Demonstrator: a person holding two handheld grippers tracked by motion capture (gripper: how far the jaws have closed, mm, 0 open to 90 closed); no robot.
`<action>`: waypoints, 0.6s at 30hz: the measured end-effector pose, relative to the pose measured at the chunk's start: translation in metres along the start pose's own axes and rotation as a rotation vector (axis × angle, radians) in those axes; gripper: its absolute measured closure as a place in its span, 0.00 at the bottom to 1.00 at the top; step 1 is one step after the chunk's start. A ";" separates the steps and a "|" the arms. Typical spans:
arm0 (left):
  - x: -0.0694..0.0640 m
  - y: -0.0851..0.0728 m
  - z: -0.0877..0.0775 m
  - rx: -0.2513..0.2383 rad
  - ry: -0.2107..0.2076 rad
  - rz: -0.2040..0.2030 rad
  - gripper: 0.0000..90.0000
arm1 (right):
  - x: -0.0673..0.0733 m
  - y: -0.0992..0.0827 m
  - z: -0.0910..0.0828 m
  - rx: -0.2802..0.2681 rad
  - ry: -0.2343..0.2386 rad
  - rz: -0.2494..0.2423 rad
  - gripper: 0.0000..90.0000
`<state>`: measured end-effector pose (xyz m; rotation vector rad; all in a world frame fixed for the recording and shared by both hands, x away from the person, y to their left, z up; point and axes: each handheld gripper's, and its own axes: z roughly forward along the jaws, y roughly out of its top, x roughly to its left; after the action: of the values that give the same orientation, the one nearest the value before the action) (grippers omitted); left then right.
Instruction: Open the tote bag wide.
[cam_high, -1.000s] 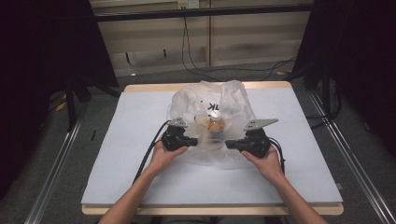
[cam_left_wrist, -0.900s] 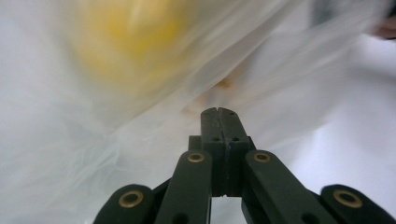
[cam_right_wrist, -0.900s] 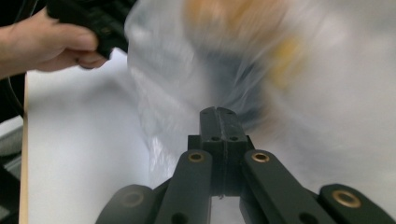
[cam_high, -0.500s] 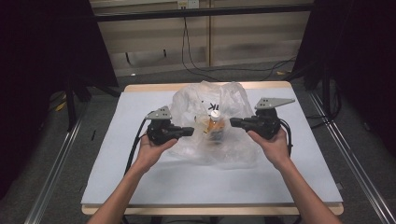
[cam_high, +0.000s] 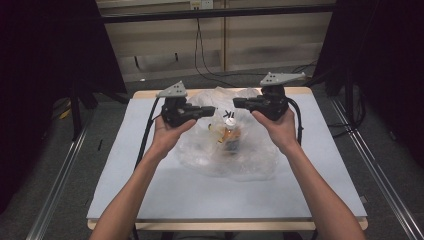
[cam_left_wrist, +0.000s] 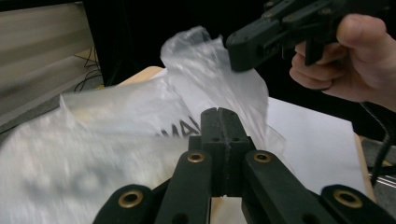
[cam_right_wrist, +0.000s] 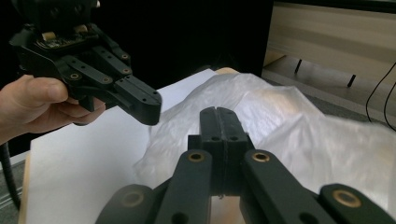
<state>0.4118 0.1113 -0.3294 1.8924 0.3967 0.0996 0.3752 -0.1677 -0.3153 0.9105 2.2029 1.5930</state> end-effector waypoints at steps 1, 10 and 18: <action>0.004 0.005 0.006 0.002 0.001 -0.001 1.00 | -0.002 0.003 0.004 0.010 -0.013 -0.004 1.00; 0.037 -0.016 0.064 0.215 0.067 -0.066 1.00 | -0.030 -0.022 0.037 0.156 -0.041 0.051 1.00; 0.045 -0.063 0.079 0.340 0.100 -0.103 1.00 | -0.048 -0.079 0.032 0.240 -0.067 0.106 1.00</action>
<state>0.4607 0.0735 -0.4216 2.2029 0.6088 0.0606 0.4037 -0.1889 -0.4059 1.1465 2.3692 1.3379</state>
